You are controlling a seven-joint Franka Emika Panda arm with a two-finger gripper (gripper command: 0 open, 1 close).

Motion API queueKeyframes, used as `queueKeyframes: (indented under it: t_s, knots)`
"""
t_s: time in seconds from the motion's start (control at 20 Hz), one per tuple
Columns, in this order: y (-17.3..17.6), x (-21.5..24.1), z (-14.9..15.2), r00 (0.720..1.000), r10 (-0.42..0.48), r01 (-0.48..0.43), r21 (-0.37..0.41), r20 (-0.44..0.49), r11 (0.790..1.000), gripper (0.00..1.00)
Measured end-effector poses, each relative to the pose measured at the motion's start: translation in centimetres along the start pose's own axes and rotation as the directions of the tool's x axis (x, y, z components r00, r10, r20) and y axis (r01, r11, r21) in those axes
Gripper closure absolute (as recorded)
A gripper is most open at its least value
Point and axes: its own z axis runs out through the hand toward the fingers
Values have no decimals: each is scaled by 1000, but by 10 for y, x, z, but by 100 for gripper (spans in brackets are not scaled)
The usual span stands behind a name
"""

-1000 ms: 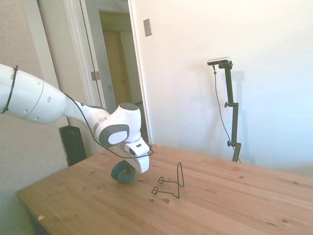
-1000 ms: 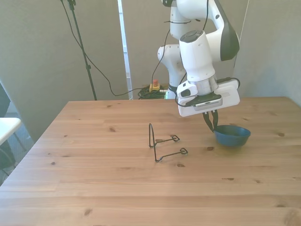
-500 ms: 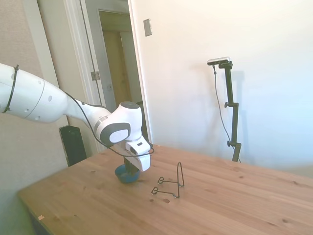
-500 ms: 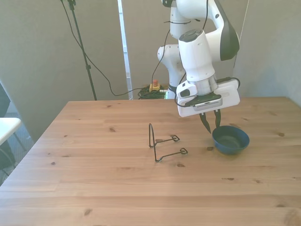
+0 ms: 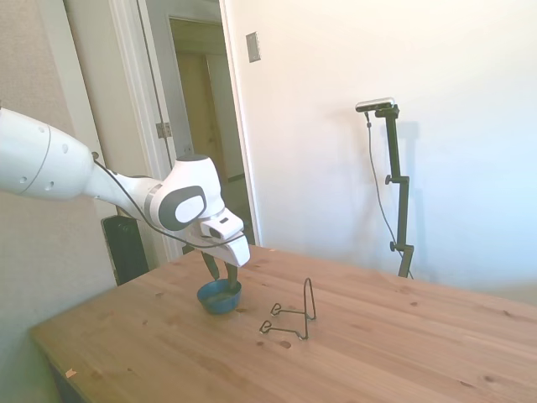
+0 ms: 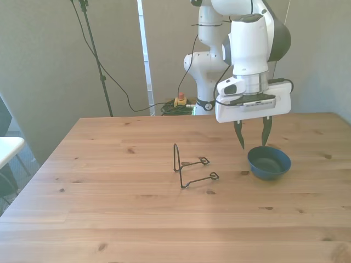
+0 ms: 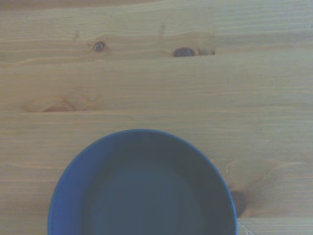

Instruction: Unload the bowl

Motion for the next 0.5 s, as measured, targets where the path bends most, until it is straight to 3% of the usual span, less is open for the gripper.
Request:
queueKeyframes:
  t_s: [0.5]
  knots:
    - [-5,-81,-40,997,-55,56,13,-52,998,0]
